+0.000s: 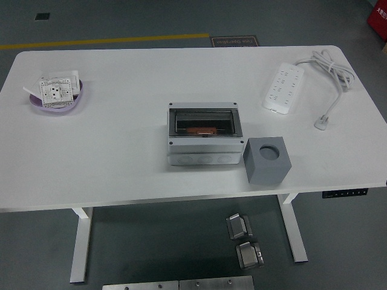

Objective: Pick up the cylinder from the cube,place it in the box,flap close box

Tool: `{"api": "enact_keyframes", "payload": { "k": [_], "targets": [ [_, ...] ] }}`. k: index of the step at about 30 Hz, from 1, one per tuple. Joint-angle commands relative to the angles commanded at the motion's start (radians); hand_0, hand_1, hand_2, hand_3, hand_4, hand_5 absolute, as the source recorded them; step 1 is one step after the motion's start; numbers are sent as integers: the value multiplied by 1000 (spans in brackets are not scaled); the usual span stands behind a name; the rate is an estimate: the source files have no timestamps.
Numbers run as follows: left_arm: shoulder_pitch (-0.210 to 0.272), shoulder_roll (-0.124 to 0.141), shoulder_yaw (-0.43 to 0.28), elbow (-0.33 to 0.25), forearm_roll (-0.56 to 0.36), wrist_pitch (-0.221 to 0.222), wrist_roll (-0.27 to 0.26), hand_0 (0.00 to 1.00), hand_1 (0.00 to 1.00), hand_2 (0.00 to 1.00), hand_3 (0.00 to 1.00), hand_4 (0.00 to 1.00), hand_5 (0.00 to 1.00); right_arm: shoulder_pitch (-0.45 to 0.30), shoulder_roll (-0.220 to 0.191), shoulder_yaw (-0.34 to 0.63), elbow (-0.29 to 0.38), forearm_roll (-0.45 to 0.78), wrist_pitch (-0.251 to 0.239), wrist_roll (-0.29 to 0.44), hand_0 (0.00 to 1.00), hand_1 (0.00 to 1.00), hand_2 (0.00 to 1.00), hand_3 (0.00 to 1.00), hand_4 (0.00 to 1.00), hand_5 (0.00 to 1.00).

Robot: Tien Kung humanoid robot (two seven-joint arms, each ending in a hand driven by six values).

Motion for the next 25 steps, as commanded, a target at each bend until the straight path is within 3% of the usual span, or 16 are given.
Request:
{"api": "enact_keyframes", "payload": {
  "k": [25],
  "targets": [
    [17, -14, 37, 9, -37, -3, 5, 694, 695, 652, 682, 660, 334, 22, 5, -7, 6, 63, 0, 13, 850, 793, 830, 859, 791, 367]
  ]
}}
